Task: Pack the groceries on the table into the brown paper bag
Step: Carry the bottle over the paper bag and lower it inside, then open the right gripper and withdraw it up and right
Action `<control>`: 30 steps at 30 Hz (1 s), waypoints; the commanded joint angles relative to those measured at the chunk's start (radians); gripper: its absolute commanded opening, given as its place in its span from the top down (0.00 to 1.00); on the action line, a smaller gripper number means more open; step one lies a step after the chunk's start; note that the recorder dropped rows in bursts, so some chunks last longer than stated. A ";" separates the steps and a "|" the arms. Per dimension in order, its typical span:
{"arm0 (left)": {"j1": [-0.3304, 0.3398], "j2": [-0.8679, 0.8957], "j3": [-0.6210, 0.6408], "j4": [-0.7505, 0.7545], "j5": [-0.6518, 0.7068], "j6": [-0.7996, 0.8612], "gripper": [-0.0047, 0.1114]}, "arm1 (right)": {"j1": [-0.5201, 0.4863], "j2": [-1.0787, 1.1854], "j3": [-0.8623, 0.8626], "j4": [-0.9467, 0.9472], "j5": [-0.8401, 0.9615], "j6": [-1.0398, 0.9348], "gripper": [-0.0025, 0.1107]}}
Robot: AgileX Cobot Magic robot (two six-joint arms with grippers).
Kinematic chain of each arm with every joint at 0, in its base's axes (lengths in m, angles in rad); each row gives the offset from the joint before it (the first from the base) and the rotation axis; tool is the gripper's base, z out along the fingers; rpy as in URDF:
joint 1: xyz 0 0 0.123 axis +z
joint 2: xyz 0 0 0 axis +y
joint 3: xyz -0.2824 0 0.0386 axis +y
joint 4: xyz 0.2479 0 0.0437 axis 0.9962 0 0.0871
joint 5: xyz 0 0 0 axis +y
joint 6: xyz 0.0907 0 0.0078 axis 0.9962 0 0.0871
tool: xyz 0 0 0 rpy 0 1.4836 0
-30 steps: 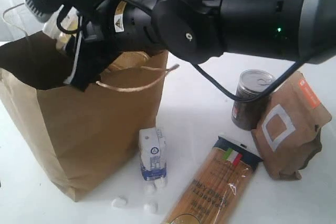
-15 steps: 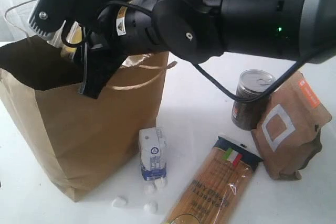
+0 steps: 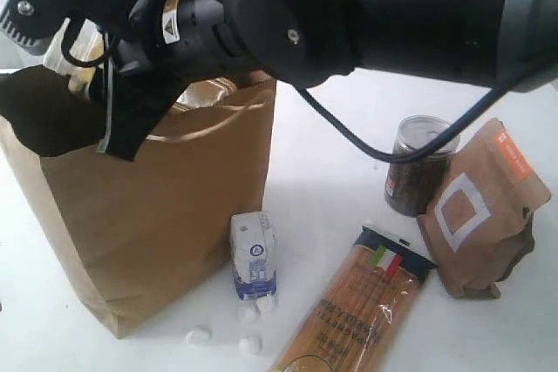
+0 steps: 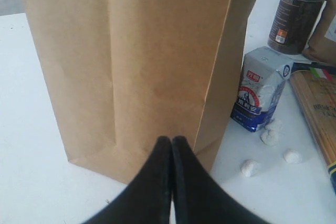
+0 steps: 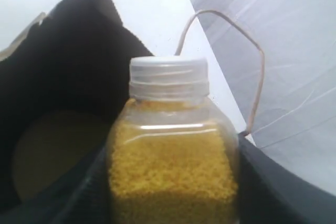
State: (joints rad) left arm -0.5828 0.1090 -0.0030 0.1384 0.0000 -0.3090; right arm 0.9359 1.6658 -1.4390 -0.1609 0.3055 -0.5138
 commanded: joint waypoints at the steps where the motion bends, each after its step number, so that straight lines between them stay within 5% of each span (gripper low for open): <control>1: 0.002 -0.005 0.003 0.004 -0.006 -0.005 0.96 | -0.001 -0.028 -0.030 -0.012 -0.055 0.024 0.47; 30: 0.002 -0.005 0.003 0.004 -0.006 -0.005 0.96 | -0.001 -0.050 -0.045 -0.008 0.031 0.054 0.38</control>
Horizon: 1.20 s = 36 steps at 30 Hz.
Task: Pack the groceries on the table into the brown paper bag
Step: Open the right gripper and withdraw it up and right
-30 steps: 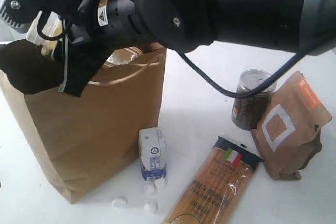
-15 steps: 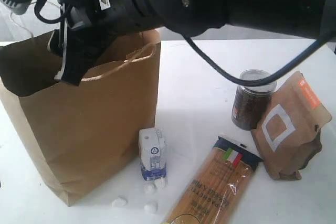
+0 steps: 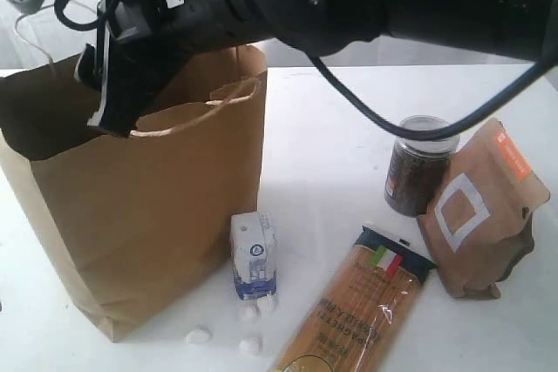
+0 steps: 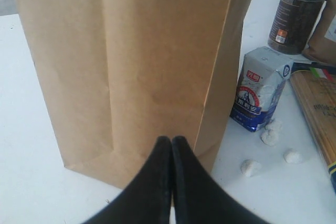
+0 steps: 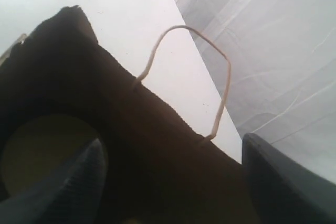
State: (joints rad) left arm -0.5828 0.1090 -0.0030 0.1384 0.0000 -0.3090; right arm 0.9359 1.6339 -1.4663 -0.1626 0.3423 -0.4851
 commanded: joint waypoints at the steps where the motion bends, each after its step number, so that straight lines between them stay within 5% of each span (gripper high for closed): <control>1: 0.002 -0.005 0.003 0.004 -0.006 -0.005 0.96 | -0.001 -0.027 -0.023 -0.006 0.002 0.049 0.38; 15: 0.002 -0.005 0.003 0.004 -0.006 -0.005 0.96 | -0.148 -0.299 -0.031 -0.025 0.198 0.405 0.38; 24: 0.002 -0.005 0.003 0.004 -0.006 -0.005 0.96 | -0.291 -0.476 0.096 -0.340 0.364 0.761 0.38; 36: 0.002 -0.005 0.003 0.004 0.027 -0.005 0.96 | -0.329 -0.391 0.225 -0.371 0.457 0.913 0.38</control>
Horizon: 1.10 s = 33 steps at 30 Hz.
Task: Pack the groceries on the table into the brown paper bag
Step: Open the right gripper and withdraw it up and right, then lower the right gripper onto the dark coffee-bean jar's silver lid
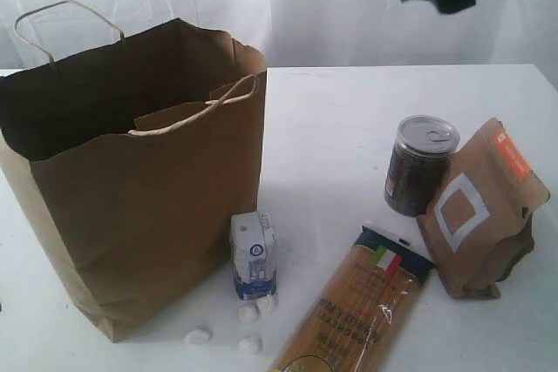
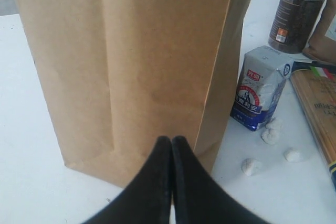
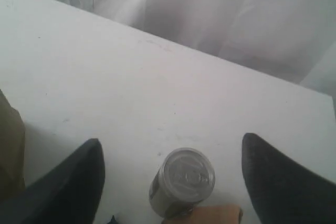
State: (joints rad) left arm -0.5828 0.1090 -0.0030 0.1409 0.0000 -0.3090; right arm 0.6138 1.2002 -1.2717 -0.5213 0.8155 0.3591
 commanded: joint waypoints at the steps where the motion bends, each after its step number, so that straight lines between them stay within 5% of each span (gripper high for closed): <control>1: 0.002 -0.005 0.003 0.001 0.031 -0.005 0.96 | -0.006 0.053 0.038 -0.013 -0.024 0.077 0.38; 10: 0.002 -0.005 0.003 0.001 0.033 -0.005 0.96 | -0.006 0.098 0.117 -0.023 -0.168 0.124 0.38; 21: 0.002 -0.005 0.003 0.001 0.028 -0.005 0.96 | -0.006 0.098 0.121 -0.175 -0.037 0.159 0.38; 33: 0.002 -0.005 0.003 0.001 0.028 -0.005 0.96 | -0.009 0.098 0.121 -0.103 -0.036 0.281 0.33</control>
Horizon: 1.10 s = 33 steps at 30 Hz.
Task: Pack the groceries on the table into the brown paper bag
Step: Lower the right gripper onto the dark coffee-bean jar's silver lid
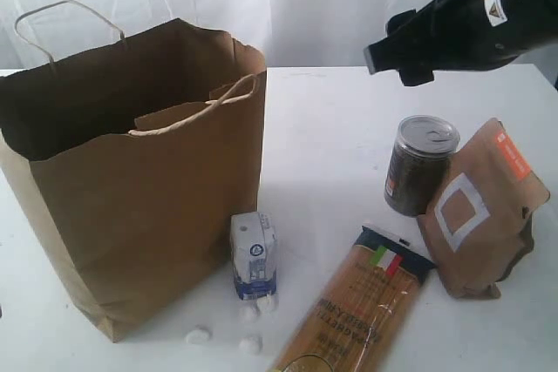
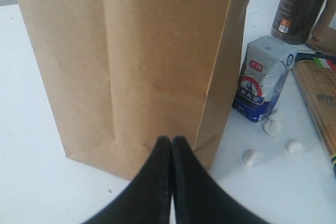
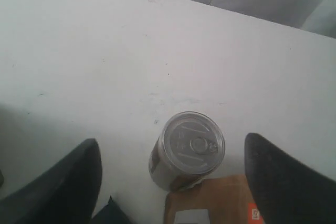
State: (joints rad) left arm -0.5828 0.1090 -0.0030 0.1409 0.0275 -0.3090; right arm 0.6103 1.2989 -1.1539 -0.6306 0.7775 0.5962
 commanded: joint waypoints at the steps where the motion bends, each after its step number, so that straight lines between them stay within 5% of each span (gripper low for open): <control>1: 0.002 -0.005 0.003 0.001 0.000 -0.005 0.96 | -0.006 -0.001 0.004 0.006 0.002 0.048 0.33; 24: 0.002 -0.005 0.003 0.001 -0.002 -0.005 0.96 | -0.164 0.112 0.005 0.070 0.038 0.140 0.33; 33: 0.002 -0.005 0.003 0.001 -0.002 -0.005 0.96 | -0.390 0.213 -0.055 0.519 -0.035 -0.397 0.33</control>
State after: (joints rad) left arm -0.5828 0.1090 -0.0030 0.1409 0.0275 -0.3090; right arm 0.2657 1.4896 -1.1687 -0.2083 0.7661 0.3660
